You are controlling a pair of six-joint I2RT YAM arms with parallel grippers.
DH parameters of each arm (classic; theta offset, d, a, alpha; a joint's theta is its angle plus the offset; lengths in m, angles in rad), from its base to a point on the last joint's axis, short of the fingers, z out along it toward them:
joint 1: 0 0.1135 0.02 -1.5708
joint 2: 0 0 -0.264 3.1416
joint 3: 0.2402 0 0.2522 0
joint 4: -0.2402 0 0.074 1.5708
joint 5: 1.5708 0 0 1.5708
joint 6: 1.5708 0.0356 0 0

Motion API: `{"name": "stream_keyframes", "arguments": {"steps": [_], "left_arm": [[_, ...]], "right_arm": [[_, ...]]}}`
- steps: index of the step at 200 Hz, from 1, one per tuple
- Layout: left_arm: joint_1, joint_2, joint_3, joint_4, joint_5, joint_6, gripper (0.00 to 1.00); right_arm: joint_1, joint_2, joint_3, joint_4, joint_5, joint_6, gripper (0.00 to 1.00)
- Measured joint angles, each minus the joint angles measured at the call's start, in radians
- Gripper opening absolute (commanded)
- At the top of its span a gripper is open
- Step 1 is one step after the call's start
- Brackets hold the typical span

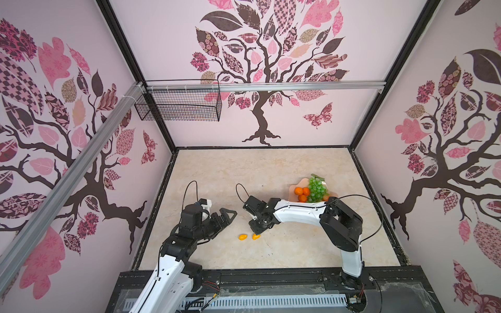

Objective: Arrange fruit in a fruit bowl
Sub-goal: Pick up the fruit from the center of the table.

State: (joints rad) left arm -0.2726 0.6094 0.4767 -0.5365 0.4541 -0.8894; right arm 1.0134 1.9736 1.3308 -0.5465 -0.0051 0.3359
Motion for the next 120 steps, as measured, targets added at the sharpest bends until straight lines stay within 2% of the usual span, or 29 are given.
{"name": "stream_keyframes", "arguments": {"steps": [39,72,120], "left_arm": [[0.0,0.032,0.023,-0.003,0.001,0.039,0.98],[-0.015,0.081,0.05,0.024,0.002,0.06,0.98],[-0.156,0.18,0.077,0.099,-0.035,0.071,0.98]], "right_arm": [[-0.003,-0.019,-0.003,-0.011,0.007,0.004,0.26],[-0.024,-0.101,-0.027,-0.013,0.006,0.013,0.26],[-0.089,-0.27,-0.124,-0.016,0.004,0.039,0.26]]}}
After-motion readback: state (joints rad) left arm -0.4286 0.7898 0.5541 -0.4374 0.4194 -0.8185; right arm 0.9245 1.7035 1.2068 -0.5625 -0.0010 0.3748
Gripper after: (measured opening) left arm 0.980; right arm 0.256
